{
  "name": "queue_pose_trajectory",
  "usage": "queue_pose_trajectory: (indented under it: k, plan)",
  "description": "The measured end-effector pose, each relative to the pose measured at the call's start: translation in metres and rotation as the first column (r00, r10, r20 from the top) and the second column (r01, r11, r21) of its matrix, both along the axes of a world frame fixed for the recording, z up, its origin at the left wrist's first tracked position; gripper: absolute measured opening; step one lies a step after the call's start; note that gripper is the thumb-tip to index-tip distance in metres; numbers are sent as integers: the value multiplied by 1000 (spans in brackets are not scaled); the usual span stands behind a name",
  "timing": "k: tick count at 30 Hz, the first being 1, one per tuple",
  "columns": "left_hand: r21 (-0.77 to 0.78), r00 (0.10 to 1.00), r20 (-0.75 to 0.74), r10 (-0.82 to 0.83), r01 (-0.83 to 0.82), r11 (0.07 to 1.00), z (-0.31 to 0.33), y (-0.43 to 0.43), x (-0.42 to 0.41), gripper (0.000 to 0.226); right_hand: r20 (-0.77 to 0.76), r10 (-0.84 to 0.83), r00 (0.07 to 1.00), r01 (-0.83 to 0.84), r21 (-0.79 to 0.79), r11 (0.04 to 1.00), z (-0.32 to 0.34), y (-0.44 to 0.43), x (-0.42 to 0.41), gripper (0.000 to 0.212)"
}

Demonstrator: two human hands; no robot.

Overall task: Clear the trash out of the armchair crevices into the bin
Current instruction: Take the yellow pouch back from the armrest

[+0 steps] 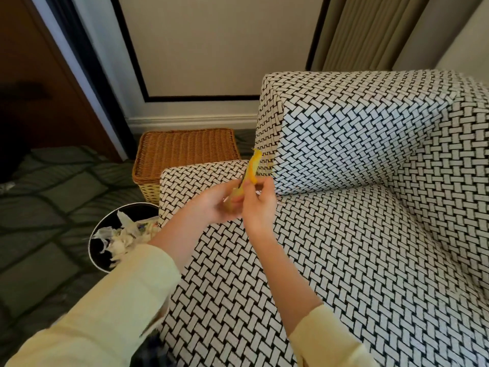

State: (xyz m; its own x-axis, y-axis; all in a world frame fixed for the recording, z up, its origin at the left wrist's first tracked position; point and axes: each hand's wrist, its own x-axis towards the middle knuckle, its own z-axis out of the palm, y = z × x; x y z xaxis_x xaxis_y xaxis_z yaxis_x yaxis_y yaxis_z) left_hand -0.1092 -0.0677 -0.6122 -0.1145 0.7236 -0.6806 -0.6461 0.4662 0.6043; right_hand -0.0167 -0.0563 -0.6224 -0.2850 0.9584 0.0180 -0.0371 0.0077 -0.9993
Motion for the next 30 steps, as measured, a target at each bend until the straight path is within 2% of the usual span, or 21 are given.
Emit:
queue_pose_trajectory:
  k: [2, 4, 6, 8, 9, 11, 13, 15, 17, 21, 23, 25, 30]
  plan:
    - [53, 990, -6, 143, -142, 988, -7, -2, -21, 14, -29, 114, 993, -116, -64, 991, 2, 1, -8, 7]
    - [42, 976, -59, 210, -208, 977, -14, -4, -49, 9, -20, 189, 982, -190, -129, 973, 5, 5, -10, 17]
    - [56, 977, -124, 173, -167, 984, -13, -10, -75, 7, -1, 143, 990, -137, -274, 952, 7, 16, -18, 30]
    - [83, 983, -172, 58, -45, 996, -7, -12, -90, 9, -13, 123, 992, -115, -469, 876, 13, 32, -25, 41]
    - [81, 981, -195, 11, 5, 997, -7, -11, -97, 10, -16, 166, 986, -149, -529, 836, 17, 40, -31, 43]
    - [58, 974, -225, -10, 24, 998, -9, -7, -111, 9, -5, 264, 965, -220, -565, 795, 21, 54, -49, 28]
    - [33, 971, -237, 44, -38, 999, -15, -1, -123, 7, 105, 270, 957, -171, -548, 819, 19, 65, -70, 12]
    - [12, 965, -231, 125, -125, 992, -23, 7, -132, 7, 159, 205, 966, -99, -506, 857, 12, 73, -92, 20]
    - [13, 969, -152, 193, -194, 981, -31, 16, -141, 12, 116, 173, 978, -91, -509, 856, 3, 83, -116, 25]
    - [21, 969, -103, 225, -224, 974, -36, 35, -169, 8, 116, 138, 984, -64, -489, 870, -25, 103, -156, 30]
    - [18, 966, -164, 198, -198, 980, -38, 48, -185, 7, 128, 132, 983, -69, -411, 909, -41, 114, -172, 31]
    - [-3, 947, -258, 192, -200, 980, -45, 63, -196, 18, 172, 131, 976, -59, -373, 926, -58, 125, -184, 28]
    - [-8, 875, -413, 253, -281, 960, -76, 92, -220, 36, 430, 220, 875, -169, -154, 974, -84, 161, -209, 25]
